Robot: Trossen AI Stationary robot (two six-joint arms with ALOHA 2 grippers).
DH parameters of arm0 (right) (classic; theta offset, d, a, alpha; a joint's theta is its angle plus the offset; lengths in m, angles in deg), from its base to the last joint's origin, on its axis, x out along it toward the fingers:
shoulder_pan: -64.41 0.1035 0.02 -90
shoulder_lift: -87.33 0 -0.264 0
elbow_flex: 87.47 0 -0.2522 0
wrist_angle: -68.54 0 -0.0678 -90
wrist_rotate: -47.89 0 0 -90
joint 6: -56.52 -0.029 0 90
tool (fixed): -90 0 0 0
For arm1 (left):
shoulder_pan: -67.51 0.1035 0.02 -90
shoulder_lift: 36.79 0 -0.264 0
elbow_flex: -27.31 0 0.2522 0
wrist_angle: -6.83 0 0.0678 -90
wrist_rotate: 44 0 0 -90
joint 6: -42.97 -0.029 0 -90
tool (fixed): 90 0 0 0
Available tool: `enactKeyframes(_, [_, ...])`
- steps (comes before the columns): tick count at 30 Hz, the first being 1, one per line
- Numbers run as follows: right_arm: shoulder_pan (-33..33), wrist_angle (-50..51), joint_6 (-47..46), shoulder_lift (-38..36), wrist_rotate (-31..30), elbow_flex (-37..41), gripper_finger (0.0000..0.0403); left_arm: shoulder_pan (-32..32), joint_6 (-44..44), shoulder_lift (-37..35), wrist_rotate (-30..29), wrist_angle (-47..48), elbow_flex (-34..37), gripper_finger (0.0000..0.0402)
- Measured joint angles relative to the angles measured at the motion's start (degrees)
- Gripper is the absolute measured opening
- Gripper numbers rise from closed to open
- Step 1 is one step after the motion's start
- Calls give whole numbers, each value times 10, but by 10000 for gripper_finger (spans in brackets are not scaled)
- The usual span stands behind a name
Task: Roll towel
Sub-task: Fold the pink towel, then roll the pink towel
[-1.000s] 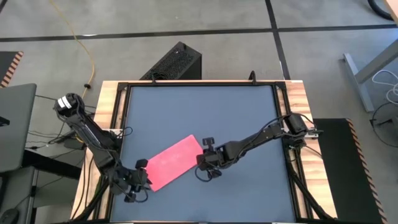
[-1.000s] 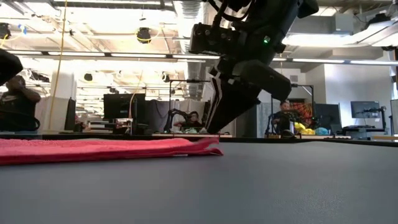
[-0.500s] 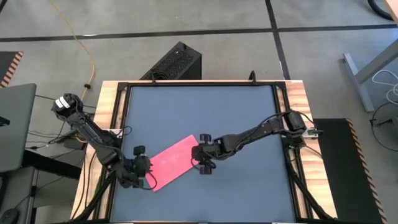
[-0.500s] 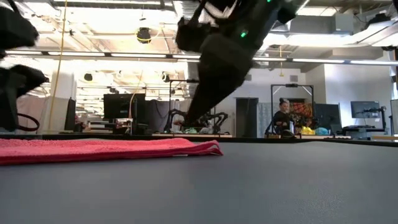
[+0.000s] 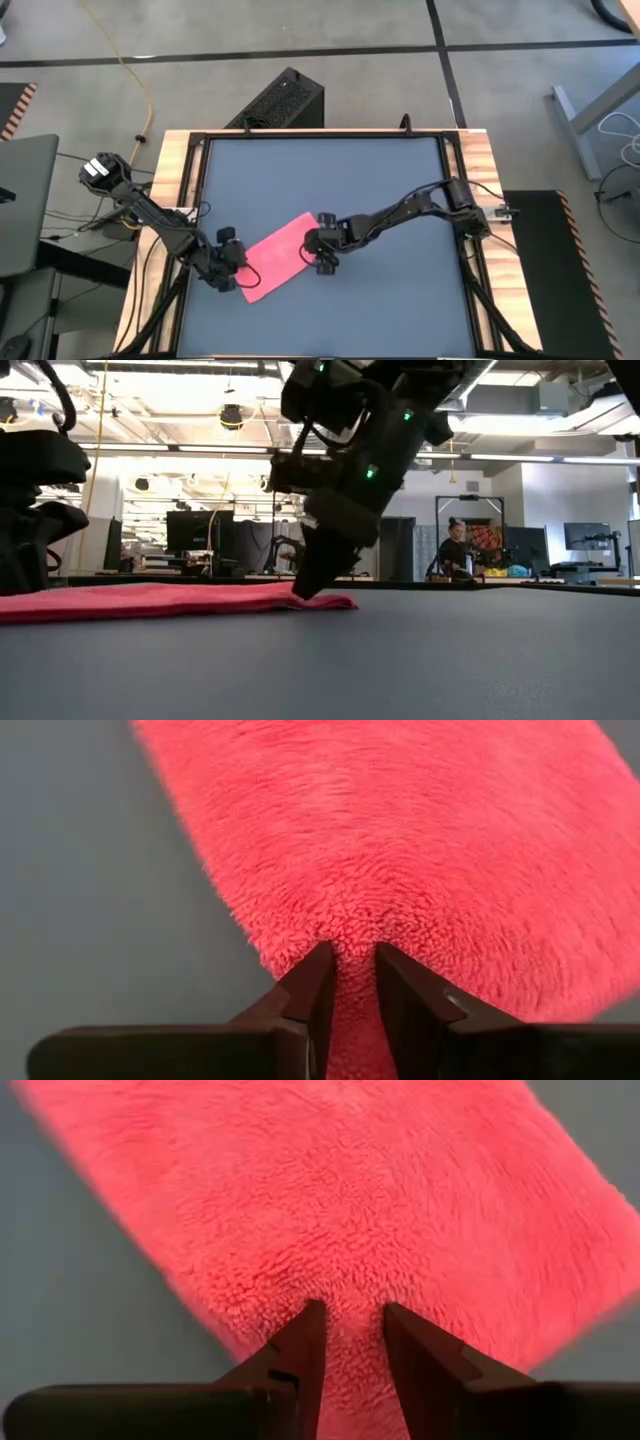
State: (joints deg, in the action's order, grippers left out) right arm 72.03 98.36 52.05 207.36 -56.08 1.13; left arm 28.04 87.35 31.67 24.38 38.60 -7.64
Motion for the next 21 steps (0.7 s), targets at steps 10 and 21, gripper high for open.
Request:
enactKeyframes(10, [-107, -44, 102, 0, -19, 2, 127, -5, -47, 2, 76, -199, 1, 66])
enactKeyframes(21, [-158, 67, 126, -8, 4, -92, 127, -5, -151, 1, 57, -170, -81, 66])
